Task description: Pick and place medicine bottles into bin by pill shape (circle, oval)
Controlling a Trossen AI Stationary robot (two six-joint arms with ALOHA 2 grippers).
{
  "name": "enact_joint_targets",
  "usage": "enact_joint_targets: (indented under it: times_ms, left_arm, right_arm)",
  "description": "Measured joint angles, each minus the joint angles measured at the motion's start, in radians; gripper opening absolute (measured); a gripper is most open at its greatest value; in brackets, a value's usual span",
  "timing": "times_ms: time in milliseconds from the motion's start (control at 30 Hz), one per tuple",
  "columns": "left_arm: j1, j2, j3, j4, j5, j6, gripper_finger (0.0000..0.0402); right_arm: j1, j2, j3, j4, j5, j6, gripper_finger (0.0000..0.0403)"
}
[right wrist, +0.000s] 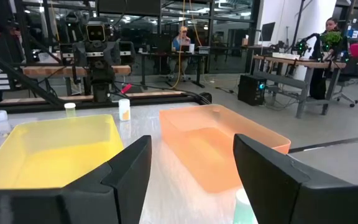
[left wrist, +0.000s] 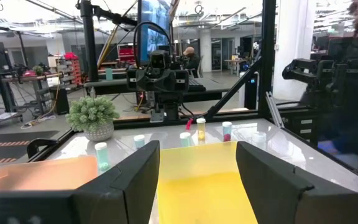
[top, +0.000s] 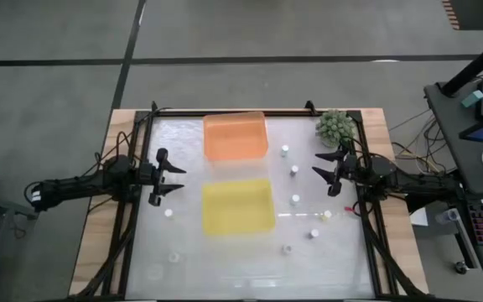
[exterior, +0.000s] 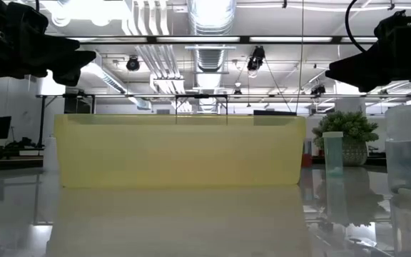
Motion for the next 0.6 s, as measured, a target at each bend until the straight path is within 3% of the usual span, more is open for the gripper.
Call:
enact_joint_targets:
  times_ms: [600]
  left_arm:
    - [0.0, 0.0, 0.0, 0.0, -0.004, 0.0, 0.0198]
  right_arm:
    - [0.0, 0.0, 0.0, 0.0, 0.0, -0.001, 0.0219]
